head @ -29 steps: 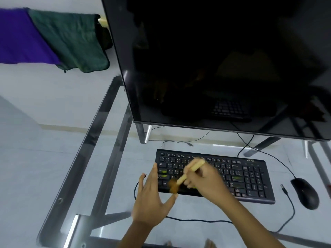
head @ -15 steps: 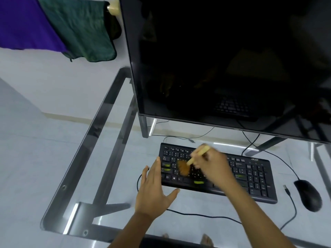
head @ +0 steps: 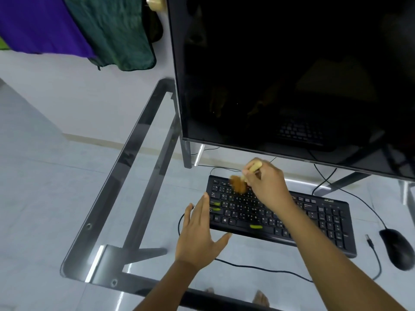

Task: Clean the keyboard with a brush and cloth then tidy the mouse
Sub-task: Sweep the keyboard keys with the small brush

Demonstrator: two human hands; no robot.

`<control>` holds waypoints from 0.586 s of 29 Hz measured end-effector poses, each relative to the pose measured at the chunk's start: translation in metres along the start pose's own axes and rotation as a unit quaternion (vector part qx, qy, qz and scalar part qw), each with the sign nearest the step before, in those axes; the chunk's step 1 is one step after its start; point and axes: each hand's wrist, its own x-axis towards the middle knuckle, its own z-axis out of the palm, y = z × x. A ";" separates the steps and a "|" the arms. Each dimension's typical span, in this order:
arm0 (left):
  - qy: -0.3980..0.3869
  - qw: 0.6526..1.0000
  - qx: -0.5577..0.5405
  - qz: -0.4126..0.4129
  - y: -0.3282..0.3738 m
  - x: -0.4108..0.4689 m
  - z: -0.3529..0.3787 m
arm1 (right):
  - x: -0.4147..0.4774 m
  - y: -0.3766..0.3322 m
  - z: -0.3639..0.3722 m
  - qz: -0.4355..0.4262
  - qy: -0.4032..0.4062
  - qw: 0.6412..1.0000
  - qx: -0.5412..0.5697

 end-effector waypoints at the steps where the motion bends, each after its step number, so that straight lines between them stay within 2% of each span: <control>1: 0.005 1.000 0.003 0.005 0.000 0.000 0.001 | 0.004 -0.006 0.002 -0.021 0.046 0.999 0.010; 3: 0.012 1.000 0.005 0.013 0.001 0.001 0.001 | 0.005 -0.017 0.010 -0.031 0.042 0.996 0.078; 4: 0.014 1.000 0.003 0.013 0.001 0.001 0.001 | 0.004 -0.022 0.017 -0.018 -0.008 0.995 0.102; 5: 0.014 1.000 0.001 0.010 0.000 0.001 0.002 | 0.002 -0.026 0.023 -0.012 -0.060 0.994 0.092; 6: 0.013 1.000 -0.002 0.005 0.000 0.001 0.002 | -0.001 -0.027 0.030 -0.014 -0.076 0.995 0.057; 7: 0.013 1.000 -0.005 0.002 -0.001 0.001 0.003 | 0.000 -0.025 0.033 -0.023 -0.062 0.997 0.034; 9: 0.018 1.000 -0.012 0.006 -0.003 0.002 0.004 | 0.002 -0.028 0.030 -0.028 0.023 0.998 0.050; 11: 0.023 0.999 -0.021 0.012 -0.003 0.002 0.004 | 0.002 -0.024 0.028 -0.023 0.009 0.996 0.087; 13: 0.026 0.999 -0.026 0.017 -0.003 0.002 0.003 | -0.003 -0.025 0.028 -0.010 -0.066 0.996 0.062; 14: 0.031 0.999 -0.026 0.020 -0.002 0.002 0.003 | -0.005 -0.023 0.028 -0.013 -0.064 0.997 0.032; 15: 0.036 0.999 -0.025 0.021 -0.001 0.002 0.002 | -0.004 -0.021 0.027 -0.014 -0.026 0.999 0.023; 16: 0.041 0.999 -0.027 0.019 0.001 0.002 0.001 | -0.004 -0.018 0.025 -0.026 0.020 0.999 0.033; 17: 0.044 0.998 -0.030 0.018 0.002 0.001 0.001 | -0.005 -0.017 0.023 -0.023 0.033 0.998 0.056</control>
